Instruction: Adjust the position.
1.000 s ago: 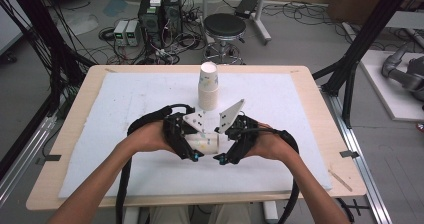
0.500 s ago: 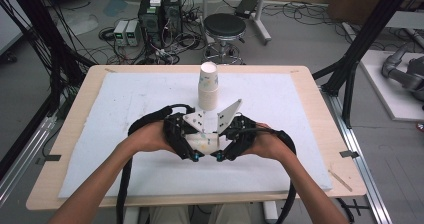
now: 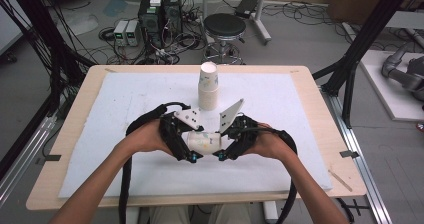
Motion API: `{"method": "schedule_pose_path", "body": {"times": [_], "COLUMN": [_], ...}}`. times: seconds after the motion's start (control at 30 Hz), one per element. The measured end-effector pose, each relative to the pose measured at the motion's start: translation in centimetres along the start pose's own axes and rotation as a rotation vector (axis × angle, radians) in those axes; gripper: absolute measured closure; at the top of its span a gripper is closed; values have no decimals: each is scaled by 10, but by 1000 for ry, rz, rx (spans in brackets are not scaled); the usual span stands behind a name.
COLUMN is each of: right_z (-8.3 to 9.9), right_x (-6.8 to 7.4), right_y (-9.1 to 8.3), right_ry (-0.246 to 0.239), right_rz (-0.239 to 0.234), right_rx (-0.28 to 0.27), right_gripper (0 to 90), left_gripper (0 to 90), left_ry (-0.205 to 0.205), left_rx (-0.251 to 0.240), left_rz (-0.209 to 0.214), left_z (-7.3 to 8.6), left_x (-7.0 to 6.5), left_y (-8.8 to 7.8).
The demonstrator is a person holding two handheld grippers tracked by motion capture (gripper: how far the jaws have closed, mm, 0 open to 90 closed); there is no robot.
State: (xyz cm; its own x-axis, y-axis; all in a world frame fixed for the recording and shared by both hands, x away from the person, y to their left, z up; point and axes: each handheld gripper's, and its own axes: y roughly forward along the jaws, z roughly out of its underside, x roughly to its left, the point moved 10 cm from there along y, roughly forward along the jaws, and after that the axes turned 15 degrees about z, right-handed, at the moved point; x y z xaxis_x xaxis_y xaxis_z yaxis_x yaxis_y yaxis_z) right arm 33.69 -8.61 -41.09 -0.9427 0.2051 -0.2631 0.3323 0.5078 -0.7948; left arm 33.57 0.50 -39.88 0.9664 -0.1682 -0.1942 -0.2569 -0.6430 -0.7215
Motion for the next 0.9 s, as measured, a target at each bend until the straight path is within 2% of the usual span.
{"method": "schedule_pose_path", "body": {"times": [0.27, 0.37, 0.43, 0.57, 0.63, 0.9], "right_z": [3, 5, 7, 13, 16, 26], "right_x": [0, -1, -2, -1, 0, 3], "right_y": [-4, -6, -7, -9, -10, -11], "right_ry": [4, 13, 26, 47, 56, 86], "right_rz": [8, 7, 8, 1, -7, -17], "right_rx": [-24, -51, -64, -88, -101, -136], "right_gripper": [376, 376, 376, 376, 376, 376], "left_gripper": [134, 134, 132, 132, 132, 132], "left_ry": [-16, -17, -27, -42, -55, -85], "left_rx": [-40, -68, -104, -123, -160, -225], "left_rz": [-5, -11, -18, -25, -45, -67], "left_z": [0, -2, -3, 5, 12, 29], "left_x": [-1, -2, -3, -5, -3, -4], "left_y": [-5, -11, -14, -14, -15, -18]}}
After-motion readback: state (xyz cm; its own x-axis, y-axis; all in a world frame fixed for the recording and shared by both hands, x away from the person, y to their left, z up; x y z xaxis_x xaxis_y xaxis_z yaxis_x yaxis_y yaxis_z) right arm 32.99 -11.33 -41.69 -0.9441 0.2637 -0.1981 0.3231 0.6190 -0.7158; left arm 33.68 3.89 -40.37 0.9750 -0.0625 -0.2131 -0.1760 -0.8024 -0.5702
